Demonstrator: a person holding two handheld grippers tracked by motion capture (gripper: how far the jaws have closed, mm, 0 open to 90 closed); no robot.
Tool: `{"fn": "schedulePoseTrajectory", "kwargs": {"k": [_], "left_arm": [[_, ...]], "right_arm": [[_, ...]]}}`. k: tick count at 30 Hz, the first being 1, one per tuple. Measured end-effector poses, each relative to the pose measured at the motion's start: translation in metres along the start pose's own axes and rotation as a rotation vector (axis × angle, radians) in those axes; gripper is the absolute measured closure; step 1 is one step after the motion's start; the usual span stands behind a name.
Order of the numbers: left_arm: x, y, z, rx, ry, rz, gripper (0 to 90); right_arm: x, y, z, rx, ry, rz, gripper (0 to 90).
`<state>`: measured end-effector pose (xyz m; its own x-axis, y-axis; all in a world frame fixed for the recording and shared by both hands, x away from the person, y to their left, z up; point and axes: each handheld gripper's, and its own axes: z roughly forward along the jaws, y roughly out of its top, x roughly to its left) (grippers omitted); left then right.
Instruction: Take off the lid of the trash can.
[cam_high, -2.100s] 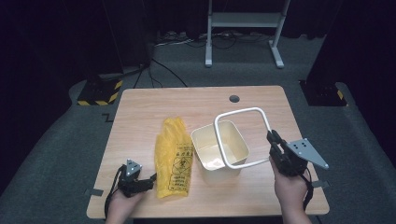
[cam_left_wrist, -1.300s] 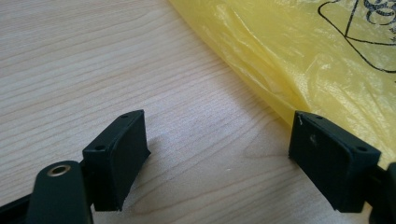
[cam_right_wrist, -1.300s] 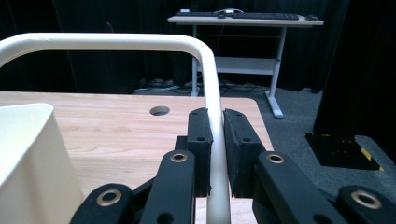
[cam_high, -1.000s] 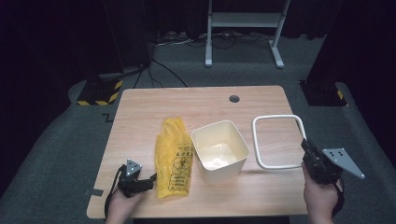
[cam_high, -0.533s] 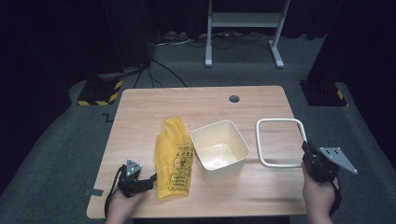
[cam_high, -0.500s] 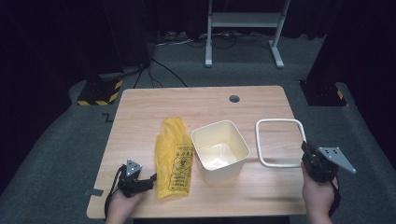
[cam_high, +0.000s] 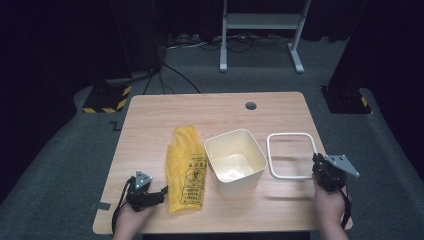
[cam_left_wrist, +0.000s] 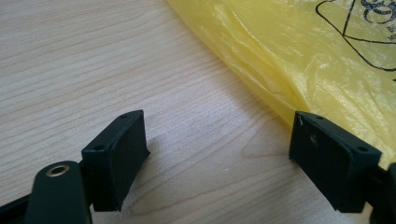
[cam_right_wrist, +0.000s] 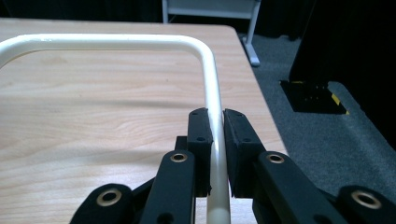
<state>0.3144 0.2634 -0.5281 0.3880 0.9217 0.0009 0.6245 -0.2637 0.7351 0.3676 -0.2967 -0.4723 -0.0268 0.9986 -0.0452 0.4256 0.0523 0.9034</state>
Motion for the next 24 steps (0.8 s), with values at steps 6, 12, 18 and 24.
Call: {"fn": "schedulePoseTrajectory", "kwargs": {"k": [6, 12, 18, 24], "left_arm": [[0.000, 0.000, 0.000, 0.000, 0.000, 0.000, 19.2], [0.000, 0.000, 0.000, 0.000, 0.000, 0.000, 19.2], [0.000, 0.000, 0.000, 0.000, 0.000, 0.000, 19.2], [0.000, 0.000, 0.000, 0.000, 0.000, 0.000, 19.2]], "right_arm": [[0.007, -0.008, 0.018, 0.054, -0.003, -0.018, 81.6], [0.010, -0.013, 0.033, 0.105, -0.019, -0.033, 81.6], [0.010, -0.017, 0.045, 0.156, -0.036, -0.029, 81.6], [0.009, -0.022, 0.054, 0.189, -0.054, -0.045, 81.5]]}}
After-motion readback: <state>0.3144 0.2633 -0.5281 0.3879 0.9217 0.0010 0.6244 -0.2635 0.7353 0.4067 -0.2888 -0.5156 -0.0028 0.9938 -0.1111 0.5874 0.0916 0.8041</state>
